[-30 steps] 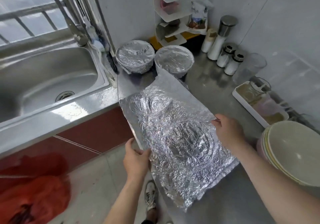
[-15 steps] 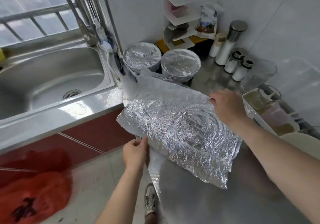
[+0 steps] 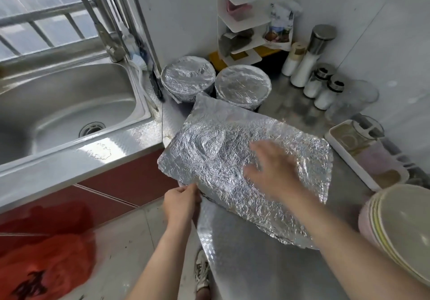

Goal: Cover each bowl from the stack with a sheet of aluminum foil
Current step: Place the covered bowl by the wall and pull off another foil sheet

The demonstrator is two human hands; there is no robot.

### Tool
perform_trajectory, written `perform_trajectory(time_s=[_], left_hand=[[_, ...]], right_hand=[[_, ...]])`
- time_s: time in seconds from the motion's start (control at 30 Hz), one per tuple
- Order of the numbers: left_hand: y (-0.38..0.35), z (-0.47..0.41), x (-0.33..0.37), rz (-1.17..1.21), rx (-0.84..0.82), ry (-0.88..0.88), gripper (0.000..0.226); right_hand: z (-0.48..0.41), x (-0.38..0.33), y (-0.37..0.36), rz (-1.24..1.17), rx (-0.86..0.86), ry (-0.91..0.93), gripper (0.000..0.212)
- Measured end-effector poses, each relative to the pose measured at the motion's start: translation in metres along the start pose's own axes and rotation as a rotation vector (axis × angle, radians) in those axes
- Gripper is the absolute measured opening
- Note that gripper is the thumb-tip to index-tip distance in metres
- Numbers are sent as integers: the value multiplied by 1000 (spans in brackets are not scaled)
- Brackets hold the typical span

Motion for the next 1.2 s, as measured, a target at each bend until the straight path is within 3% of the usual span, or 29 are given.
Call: perform_trajectory(time_s=[0.07,0.17,0.27,0.37,0.47,0.7,0.83,0.93,1.03,1.1,1.13,1.2], left_hand=[[0,3,2,16,-2,-4,31],[3,9,8,15,22,-93,29],[10,15,22,-34,44,-289,14],[7,16,30,-105,3,-422,22],[8,11,28,-90,8,-445,32],[32,8,51,242,155,-486,62],[26,8,71,530,-28,-327,79],[11,18,87,580,-232,-246,88],[-5,33,92,517,-397,-192,78],[-8,50,99,440,-479,-232,75],[-10,59,101,460,-520,-221,73],[-12,73,109,629,-631,-121,73]], right_hand=[[33,-36,-34,100,-244,133,78],[55,-55,-68,105,-321,141,74],[57,-51,-78,55,-251,90,49],[56,-49,-76,1,-223,90,30],[50,-50,-69,-46,-164,108,28],[38,-49,-19,-47,157,101,22],[32,-38,50,-320,189,-7,12],[36,-26,102,-616,177,-88,10],[49,-19,153,-874,220,-120,19],[61,-10,179,-1001,262,-157,14],[69,-3,188,-1063,279,-184,6],[81,14,197,-1198,314,-234,12]])
Point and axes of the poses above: each hand's wrist, its own z-axis away from the middle knuckle, its own y-axis out of the back of the hand, x = y × z, the point moved 5 cm from there along -z, towards the middle knuckle, and after that the axes turned 9 degrees about x, right-handed, at the moved point
